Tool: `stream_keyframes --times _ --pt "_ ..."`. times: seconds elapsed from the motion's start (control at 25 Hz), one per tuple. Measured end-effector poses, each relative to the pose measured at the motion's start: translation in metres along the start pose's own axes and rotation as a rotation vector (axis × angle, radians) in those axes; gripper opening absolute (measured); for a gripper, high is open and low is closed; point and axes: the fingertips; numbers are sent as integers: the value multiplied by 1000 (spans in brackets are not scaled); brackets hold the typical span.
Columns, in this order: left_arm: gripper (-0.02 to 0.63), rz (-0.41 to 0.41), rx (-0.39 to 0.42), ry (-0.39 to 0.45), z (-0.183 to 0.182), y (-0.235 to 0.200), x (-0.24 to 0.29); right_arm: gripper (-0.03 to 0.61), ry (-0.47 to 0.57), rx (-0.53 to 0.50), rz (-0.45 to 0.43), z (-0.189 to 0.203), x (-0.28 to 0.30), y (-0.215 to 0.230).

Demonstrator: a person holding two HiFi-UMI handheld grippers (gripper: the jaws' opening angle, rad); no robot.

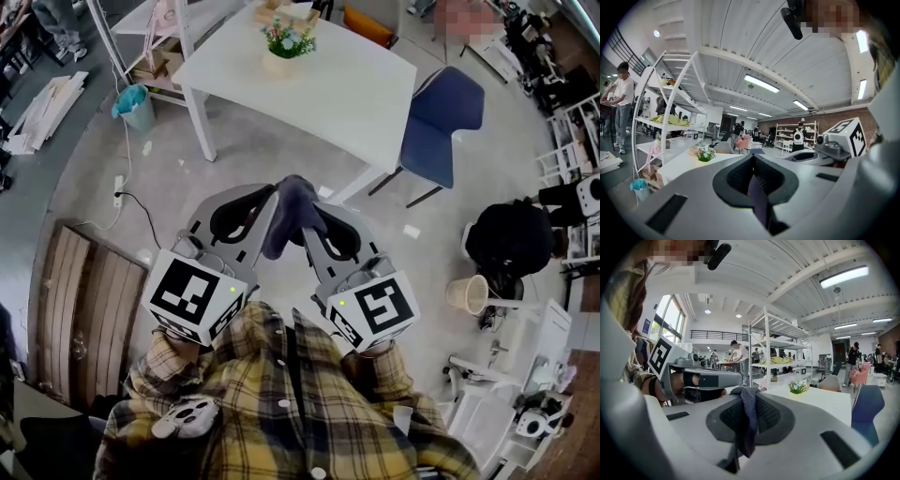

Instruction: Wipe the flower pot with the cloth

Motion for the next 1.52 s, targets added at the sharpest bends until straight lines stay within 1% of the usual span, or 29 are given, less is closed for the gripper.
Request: stream_keyframes --times 0.2,0.4,0.68,0.92,1.24,1.52 --pt "8 25 11 11 -13 -52 28 15 5 -5 22 -9 58 23" --pt "8 41 8 3 -13 -96 49 15 10 -9 63 -12 98 45" --pt "8 53 -1 -25 -4 -138 69 15 -10 10 109 -5 135 67" --pt "8 51 -10 -46 3 -168 98 15 -33 34 131 4 163 101" --pt "8 10 -2 -47 2 -221 166 15 -38 36 102 6 223 169" --pt "8 -20 12 -41 -16 -270 248 15 -31 32 83 -12 278 248"
Point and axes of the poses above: the fingertips, and each gripper's own axes: x forward along the fingers, y to its right, z out of its underside, and after that the axes turned 7 degrees about y, right-handed
